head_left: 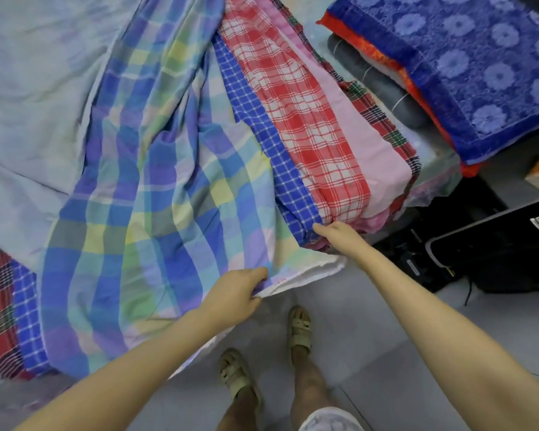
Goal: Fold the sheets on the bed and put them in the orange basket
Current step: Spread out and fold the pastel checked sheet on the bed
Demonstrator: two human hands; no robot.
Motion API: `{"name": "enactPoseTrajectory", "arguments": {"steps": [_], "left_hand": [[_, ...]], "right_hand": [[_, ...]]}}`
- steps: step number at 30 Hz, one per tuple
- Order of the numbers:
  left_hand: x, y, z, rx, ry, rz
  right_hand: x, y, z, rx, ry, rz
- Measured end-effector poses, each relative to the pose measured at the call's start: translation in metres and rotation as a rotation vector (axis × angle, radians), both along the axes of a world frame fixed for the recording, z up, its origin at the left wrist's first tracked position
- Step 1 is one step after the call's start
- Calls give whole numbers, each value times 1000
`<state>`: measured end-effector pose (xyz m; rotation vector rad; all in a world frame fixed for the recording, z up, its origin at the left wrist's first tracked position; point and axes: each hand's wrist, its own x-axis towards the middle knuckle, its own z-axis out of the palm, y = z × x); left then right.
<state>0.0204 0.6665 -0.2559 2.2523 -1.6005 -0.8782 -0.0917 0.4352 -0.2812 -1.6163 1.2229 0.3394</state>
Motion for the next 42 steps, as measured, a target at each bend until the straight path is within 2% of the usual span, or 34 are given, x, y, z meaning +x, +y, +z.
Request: {"name": "enactPoseTrajectory", "arguments": {"steps": [2,4,7,9,11,14,18,21,23,29,33,37,42], "left_hand": [[-3,-3,4,9,-20,0],[-4,-4,7,-1,-21,3],[-5,-1,11,14,-26,-28],[-7,0,9,62,-62,-82],[-16,-7,4,143,-85,-175],[-44,-27,-21,273,-87,-329],[-78,-49,-56,536,-76,-480],[-83,-52,-66,732,-63,-501],[-75,-48,-70,729,-32,-390],[-8,-7,-55,616,-40,59],[34,35,-39,528,-46,382],[77,100,-7,320,-5,755],[127,207,21,23,55,1160]], "right_hand": [[5,10,-10,248,129,-94],[0,22,-20,446,280,-90],[-13,24,-27,501,268,-197],[-30,3,-14,410,150,-308],[-57,-21,11,222,30,-359],[-97,-34,37,-58,-28,-245],[-113,-34,3,-400,294,27],[-118,-32,-25,-429,538,254],[-119,-30,-36,-438,648,410],[-52,-12,-23,-528,523,664],[17,24,-5,-572,327,714],[95,93,12,-602,134,761],[175,202,22,-527,-67,673]]}}
